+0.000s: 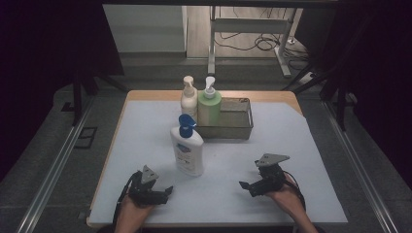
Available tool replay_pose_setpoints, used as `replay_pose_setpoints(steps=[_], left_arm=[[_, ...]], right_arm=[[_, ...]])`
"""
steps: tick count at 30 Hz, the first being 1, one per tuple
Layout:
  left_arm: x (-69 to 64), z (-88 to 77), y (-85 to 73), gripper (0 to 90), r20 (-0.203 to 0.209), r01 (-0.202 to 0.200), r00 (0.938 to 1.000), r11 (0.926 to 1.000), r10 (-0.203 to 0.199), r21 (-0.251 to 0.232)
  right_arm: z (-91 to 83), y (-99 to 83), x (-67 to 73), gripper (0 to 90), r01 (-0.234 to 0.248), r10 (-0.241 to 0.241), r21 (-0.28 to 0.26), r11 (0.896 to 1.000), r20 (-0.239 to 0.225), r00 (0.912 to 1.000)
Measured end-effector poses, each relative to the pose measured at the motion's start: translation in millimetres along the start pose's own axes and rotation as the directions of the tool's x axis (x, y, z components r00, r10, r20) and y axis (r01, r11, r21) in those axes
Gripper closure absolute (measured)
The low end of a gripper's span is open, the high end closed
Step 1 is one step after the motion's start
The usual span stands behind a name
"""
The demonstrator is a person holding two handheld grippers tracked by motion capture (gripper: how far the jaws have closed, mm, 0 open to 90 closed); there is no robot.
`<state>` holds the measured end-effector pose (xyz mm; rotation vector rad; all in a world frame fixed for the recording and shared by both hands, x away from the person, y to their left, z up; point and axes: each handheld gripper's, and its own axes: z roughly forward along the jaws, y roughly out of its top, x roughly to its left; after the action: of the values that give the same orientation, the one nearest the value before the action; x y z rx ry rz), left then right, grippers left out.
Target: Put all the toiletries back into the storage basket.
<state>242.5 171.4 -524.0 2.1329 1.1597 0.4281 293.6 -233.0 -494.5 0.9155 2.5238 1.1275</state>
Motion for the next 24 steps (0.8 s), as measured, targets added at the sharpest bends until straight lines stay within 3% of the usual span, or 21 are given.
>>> replay_pose_setpoints(steps=[18, 24], left_arm=[[0.0, 0.0, -0.2, 12.2, 0.000, 0.000, 1.0000, 1.0000, 0.000, -0.001], [0.2, 0.0, -0.2, 12.2, -0.001, -0.003, 1.0000, 1.0000, 0.003, -0.001]], right_arm=[[7.1, 42.0, 22.2, 0.0, 0.025, -0.029, -0.058, 0.998, -0.058, 0.9979], [12.8, 56.2, 29.4, 0.0, -0.005, -0.003, -0.089, 0.996, -0.085, 0.9964]])
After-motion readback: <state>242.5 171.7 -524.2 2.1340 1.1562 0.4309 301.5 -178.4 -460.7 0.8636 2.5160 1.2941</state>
